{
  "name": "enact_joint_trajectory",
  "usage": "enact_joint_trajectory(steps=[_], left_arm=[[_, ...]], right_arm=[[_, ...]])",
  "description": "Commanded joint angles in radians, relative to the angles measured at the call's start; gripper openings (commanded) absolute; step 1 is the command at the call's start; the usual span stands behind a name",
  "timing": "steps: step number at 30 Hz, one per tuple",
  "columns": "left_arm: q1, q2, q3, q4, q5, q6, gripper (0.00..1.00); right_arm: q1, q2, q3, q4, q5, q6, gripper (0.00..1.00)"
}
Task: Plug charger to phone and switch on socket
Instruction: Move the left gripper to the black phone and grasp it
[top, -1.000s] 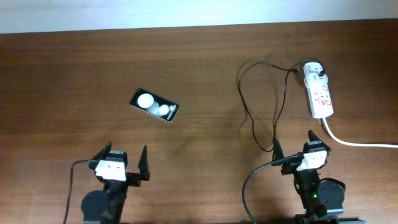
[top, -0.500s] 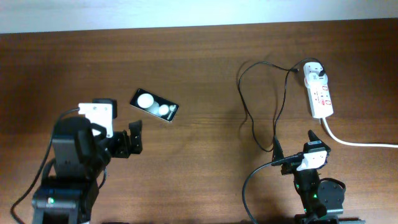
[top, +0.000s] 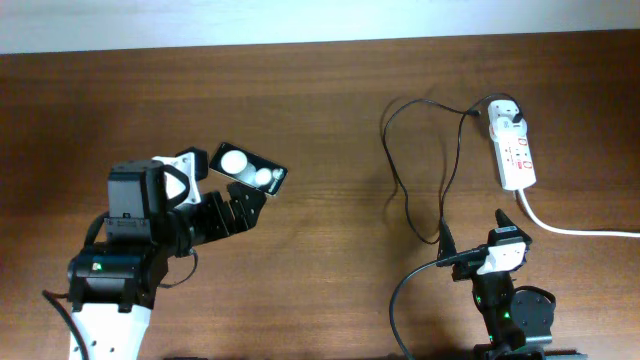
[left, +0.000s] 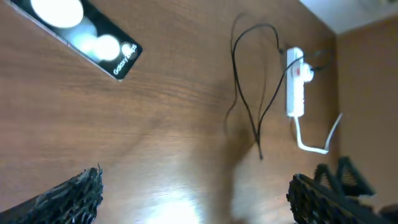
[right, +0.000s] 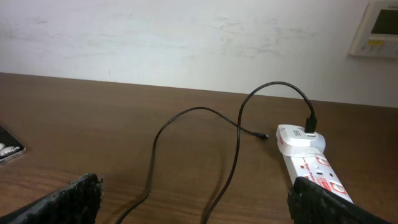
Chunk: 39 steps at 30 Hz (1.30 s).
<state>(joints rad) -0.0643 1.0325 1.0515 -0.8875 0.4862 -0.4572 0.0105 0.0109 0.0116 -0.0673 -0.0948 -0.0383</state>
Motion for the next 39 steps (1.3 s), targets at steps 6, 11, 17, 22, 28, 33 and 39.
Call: enact_joint_trajectory(steps=[6, 11, 17, 22, 28, 33, 39], left_arm=[[-0.053, 0.259, 0.467, -0.298, -0.404, -0.295, 0.95], [-0.106, 0.599, 0.849, -0.462, -0.582, -0.459, 0.94], [-0.112, 0.949, 0.867, -0.452, -0.587, -0.661, 0.99], [-0.110, 1.170, 0.867, -0.435, -0.508, -0.709, 0.99], [-0.111, 1.307, 0.866, -0.369, -0.478, -0.710, 0.99], [-0.111, 1.328, 0.859, -0.301, -0.482, -0.709, 0.99], [-0.109, 1.324, 0.863, -0.326, -0.417, -0.709, 0.99]], right_arm=[[-0.005, -0.006, -0.006, -0.004, 0.005, -0.007, 0.99], [-0.005, -0.006, -0.006, -0.004, 0.005, -0.007, 0.99], [-0.005, -0.006, -0.006, -0.004, 0.005, -0.006, 0.99], [-0.005, -0.006, -0.006, -0.004, 0.005, -0.006, 0.99], [-0.005, -0.006, -0.006, -0.004, 0.005, -0.006, 0.99], [-0.005, -0.006, -0.006, -0.004, 0.005, -0.007, 0.99], [-0.005, -0.006, -0.006, -0.004, 0.005, -0.007, 0.99]])
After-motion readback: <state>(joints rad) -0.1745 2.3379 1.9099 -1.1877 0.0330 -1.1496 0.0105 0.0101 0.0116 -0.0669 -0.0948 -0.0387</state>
